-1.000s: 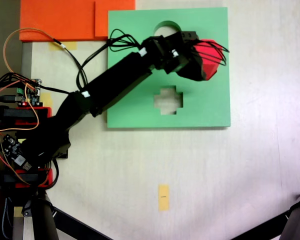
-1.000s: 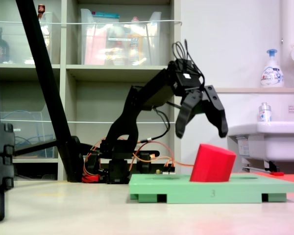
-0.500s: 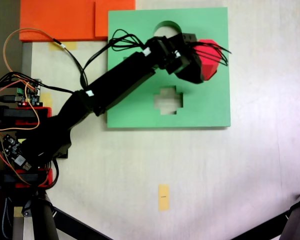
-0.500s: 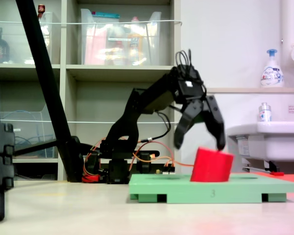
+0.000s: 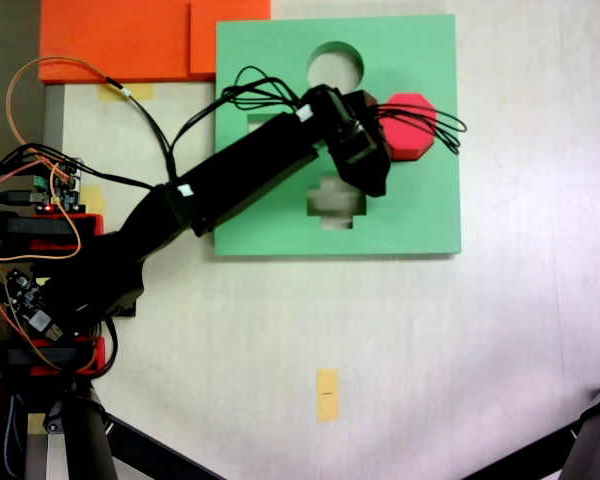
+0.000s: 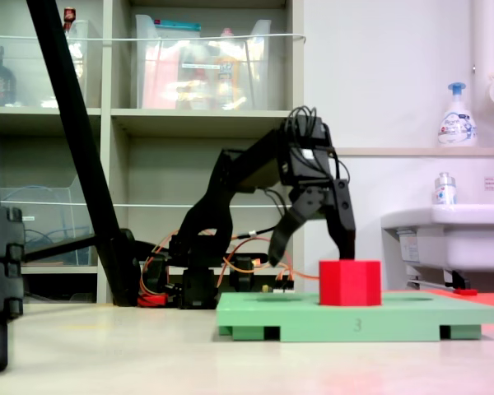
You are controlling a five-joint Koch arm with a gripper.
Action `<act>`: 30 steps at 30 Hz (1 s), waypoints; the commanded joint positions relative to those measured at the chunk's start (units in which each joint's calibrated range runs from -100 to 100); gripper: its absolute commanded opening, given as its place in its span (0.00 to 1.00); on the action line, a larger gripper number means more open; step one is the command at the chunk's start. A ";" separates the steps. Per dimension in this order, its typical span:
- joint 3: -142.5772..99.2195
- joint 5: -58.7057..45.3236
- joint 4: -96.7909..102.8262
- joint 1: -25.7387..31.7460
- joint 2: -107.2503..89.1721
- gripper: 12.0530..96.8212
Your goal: Put the octagonal pillar block into the corresponding hole
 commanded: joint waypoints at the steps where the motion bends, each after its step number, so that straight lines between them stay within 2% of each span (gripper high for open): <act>1: 1.94 -1.56 -4.01 0.29 -11.15 0.55; 5: 1.94 -7.62 -4.01 0.24 -27.77 0.50; 9: 1.84 -14.41 -4.01 -0.63 -47.74 0.52; 13: 1.84 -33.65 -4.01 -2.93 -65.20 0.55; 14: 1.84 -35.85 -4.01 -3.32 -67.30 0.55; 19: -1.65 -36.43 -4.01 -6.25 -70.93 0.55; 21: -14.91 -37.56 -3.63 -7.13 -78.61 0.55; 23: -36.25 -38.83 10.91 -9.08 -91.46 0.55; 26: -77.82 -42.00 50.58 -12.11 -117.16 0.53; 27: -89.49 -42.59 63.29 -12.16 -124.14 0.49; 28: -99.16 -43.76 72.83 -12.26 -127.77 0.45; 30: -110.52 -46.98 78.32 -13.09 -127.77 0.45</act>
